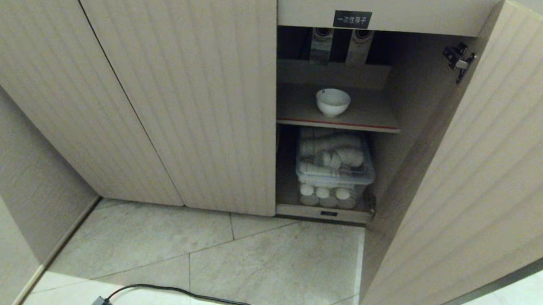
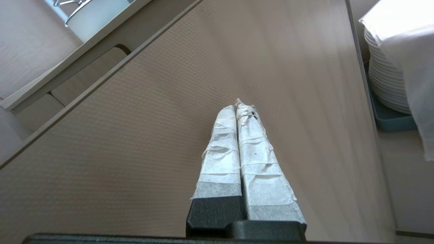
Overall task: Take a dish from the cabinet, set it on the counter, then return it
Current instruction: Close the cabinet door
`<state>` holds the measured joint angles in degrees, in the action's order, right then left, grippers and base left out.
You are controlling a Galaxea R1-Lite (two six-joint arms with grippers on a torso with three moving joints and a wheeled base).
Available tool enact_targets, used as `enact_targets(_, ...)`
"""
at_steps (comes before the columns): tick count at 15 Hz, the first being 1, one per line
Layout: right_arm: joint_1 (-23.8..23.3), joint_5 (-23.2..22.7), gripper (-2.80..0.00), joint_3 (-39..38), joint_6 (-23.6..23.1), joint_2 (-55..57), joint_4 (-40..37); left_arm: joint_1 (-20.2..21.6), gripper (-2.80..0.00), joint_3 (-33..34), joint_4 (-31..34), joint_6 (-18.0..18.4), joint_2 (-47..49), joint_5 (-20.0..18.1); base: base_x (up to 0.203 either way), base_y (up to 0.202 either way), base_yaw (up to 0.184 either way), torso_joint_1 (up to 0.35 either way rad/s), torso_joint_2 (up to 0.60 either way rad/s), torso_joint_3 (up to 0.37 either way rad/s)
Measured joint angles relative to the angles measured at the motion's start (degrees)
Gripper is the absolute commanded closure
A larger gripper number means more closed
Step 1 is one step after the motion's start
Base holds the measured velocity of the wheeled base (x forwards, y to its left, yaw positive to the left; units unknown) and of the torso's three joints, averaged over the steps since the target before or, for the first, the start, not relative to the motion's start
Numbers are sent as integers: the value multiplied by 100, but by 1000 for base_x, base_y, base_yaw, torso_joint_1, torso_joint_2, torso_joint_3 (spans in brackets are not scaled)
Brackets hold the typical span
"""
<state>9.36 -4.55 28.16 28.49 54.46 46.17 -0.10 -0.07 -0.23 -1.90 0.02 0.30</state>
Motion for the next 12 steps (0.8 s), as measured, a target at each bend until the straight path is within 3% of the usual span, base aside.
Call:
enact_targets(8, 183, -164, 0, 382, 312, 505, 48, 0, 0, 0, 1, 0, 0, -1, 0, 0, 0, 0, 0, 0)
enact_targets(12, 402, -577, 0, 460, 422, 548, 44, 0, 0, 0, 0, 1, 0, -1, 0, 0, 0, 0, 0, 0)
